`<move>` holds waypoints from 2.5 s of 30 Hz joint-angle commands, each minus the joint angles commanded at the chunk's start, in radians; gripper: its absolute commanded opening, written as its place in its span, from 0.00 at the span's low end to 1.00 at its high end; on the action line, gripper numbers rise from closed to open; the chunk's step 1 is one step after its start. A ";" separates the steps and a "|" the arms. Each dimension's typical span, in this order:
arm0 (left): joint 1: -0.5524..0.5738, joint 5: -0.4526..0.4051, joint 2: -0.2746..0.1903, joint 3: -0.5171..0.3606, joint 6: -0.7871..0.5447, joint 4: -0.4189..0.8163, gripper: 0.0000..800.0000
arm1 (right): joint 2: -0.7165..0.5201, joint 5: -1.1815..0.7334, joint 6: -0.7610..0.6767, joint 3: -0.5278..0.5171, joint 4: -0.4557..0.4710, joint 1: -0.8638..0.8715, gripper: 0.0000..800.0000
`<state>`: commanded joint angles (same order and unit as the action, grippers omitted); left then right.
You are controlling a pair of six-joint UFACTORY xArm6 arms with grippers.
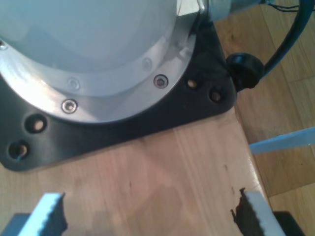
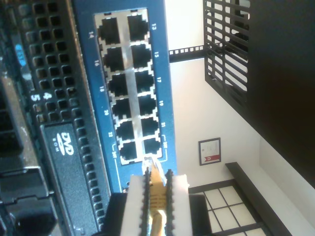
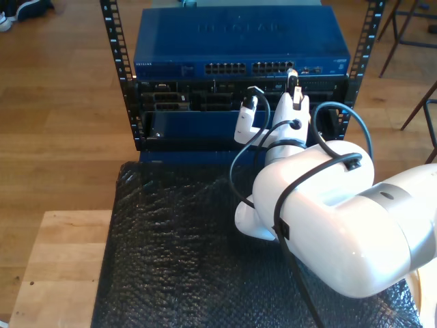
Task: Grab the cable and plug it in
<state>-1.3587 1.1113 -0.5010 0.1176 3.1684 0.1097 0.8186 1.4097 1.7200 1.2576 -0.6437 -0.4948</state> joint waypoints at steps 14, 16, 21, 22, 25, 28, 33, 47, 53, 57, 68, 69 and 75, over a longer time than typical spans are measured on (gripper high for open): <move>0.002 0.002 0.000 0.000 0.000 0.000 1.00 | 0.014 0.002 0.000 0.020 0.000 0.002 0.00; 0.000 0.000 0.000 0.000 0.000 0.000 1.00 | 0.015 0.002 0.000 0.025 0.002 0.002 0.00; 0.000 0.000 0.000 0.000 0.000 0.000 1.00 | 0.018 0.002 0.000 0.035 0.003 0.005 0.00; 0.000 0.000 0.000 0.000 0.000 0.000 1.00 | 0.020 0.003 0.000 0.035 0.003 0.005 0.00; 0.000 0.002 0.000 0.000 0.000 0.000 1.00 | 0.020 0.005 0.000 0.037 0.003 0.005 0.00; 0.000 0.002 0.000 0.000 0.000 0.000 1.00 | 0.020 0.006 0.000 0.037 0.003 0.005 0.00; 0.000 0.002 0.000 0.000 0.000 0.000 1.00 | 0.020 0.006 0.000 0.037 0.003 0.005 0.00; 0.000 0.000 0.000 0.000 0.000 0.000 1.00 | 0.026 0.005 0.000 0.041 0.002 0.008 0.00; 0.000 0.002 0.000 0.000 0.000 0.000 1.00 | 0.032 0.005 0.000 0.048 0.003 0.008 0.00; 0.000 0.002 0.000 0.000 0.000 0.000 1.00 | 0.035 0.005 -0.002 0.057 0.003 0.008 0.00; 0.000 0.002 0.000 0.000 0.000 0.000 1.00 | 0.038 0.005 0.000 0.064 0.003 0.008 0.00; 0.002 0.000 0.000 0.000 0.000 0.000 1.00 | 0.038 0.005 0.000 0.064 0.003 0.008 0.00; 0.000 0.000 0.000 0.000 0.000 0.000 1.00 | 0.054 0.002 0.000 0.084 0.005 0.009 0.00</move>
<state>-1.3587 1.1113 -0.5010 0.1176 3.1684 0.1097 0.8723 1.4112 1.7200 1.3420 -0.6391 -0.4856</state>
